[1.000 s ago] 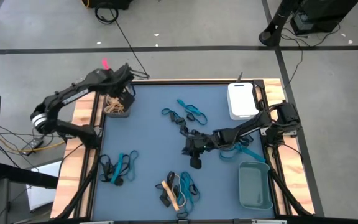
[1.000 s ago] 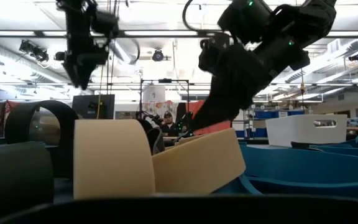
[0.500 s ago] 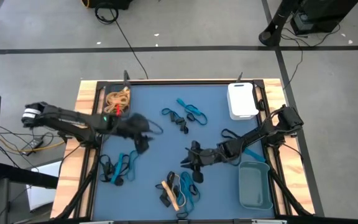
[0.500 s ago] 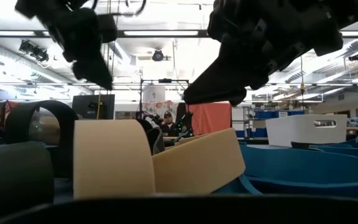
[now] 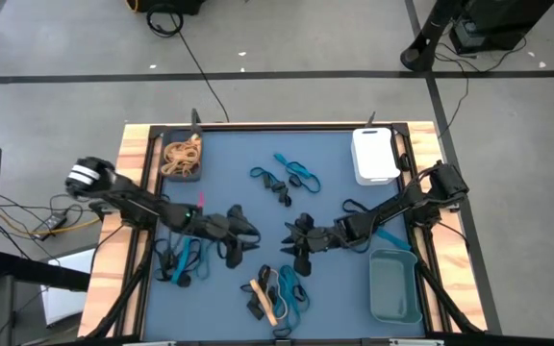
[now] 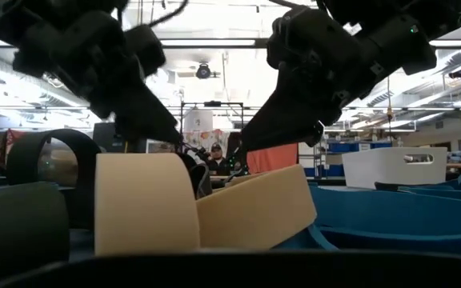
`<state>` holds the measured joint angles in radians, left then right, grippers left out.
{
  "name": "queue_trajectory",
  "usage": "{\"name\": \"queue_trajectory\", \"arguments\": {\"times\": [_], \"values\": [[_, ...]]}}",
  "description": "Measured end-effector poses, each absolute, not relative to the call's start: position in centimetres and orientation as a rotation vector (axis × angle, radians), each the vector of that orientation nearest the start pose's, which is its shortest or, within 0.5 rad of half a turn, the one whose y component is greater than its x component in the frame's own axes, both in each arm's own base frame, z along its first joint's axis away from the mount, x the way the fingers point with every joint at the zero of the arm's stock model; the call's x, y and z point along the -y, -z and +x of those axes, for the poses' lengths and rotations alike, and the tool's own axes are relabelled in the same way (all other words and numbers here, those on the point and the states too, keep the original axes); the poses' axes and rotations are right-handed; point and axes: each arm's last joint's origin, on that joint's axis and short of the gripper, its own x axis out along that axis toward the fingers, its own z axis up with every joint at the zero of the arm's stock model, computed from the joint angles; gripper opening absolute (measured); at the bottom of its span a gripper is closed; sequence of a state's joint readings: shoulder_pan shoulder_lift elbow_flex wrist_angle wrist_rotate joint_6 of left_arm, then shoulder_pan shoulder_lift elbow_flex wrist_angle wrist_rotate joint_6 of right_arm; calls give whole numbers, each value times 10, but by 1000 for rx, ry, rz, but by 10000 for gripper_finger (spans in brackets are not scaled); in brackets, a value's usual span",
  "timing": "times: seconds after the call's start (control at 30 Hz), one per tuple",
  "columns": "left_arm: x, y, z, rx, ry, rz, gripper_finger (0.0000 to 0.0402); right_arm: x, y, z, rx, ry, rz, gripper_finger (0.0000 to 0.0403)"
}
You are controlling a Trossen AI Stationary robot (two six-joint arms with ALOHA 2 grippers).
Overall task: Sort rubber bands into baskets
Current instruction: Put the yellow rubber band into the black bin
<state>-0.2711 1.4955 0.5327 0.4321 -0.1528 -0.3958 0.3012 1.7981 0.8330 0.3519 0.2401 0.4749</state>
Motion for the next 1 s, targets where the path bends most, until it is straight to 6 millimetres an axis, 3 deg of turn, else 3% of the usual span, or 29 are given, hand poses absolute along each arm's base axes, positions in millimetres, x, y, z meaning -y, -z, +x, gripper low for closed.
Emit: {"name": "queue_trajectory", "arguments": {"times": [0.57,0.77,1.0], "values": [[100,-102,311,-657,70,-176,198,-115,-131,321,-672,107,330,128],[109,-101,320,-652,107,-184,198,-126,-130,315,-683,96,303,128],[122,-114,320,-622,225,-200,198,-130,-129,313,-688,104,286,128]]}}
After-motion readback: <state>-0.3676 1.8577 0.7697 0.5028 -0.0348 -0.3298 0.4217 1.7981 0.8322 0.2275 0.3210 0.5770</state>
